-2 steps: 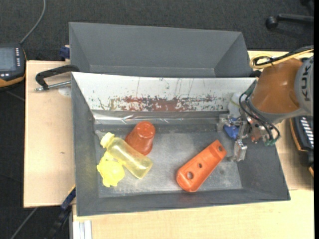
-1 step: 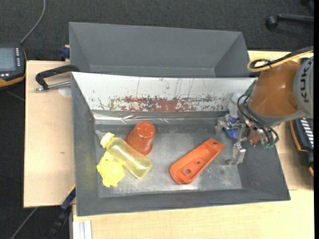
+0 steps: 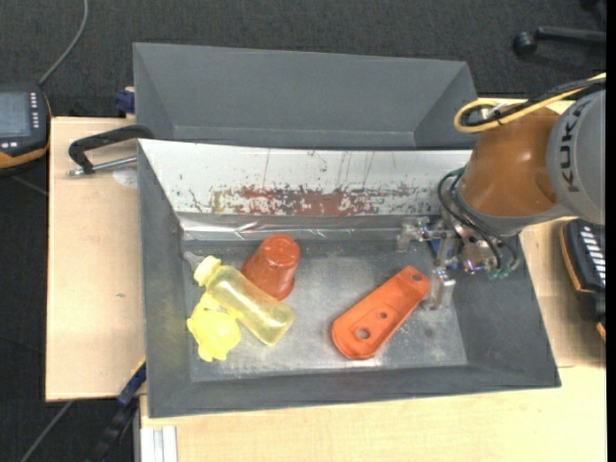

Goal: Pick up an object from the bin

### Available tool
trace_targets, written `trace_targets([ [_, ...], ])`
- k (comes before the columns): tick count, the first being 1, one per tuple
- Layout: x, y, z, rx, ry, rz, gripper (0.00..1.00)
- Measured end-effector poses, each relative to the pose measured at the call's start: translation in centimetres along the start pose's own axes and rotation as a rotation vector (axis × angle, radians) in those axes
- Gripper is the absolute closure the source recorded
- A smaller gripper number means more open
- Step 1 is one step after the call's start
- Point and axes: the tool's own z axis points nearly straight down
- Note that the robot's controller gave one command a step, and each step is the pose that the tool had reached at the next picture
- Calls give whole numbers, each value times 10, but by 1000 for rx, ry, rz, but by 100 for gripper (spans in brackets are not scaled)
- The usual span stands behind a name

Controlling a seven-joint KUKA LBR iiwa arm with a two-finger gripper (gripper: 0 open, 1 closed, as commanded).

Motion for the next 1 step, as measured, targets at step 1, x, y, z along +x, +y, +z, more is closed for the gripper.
trace_targets([
  [1, 0, 7, -1, 0, -5, 6, 0],
])
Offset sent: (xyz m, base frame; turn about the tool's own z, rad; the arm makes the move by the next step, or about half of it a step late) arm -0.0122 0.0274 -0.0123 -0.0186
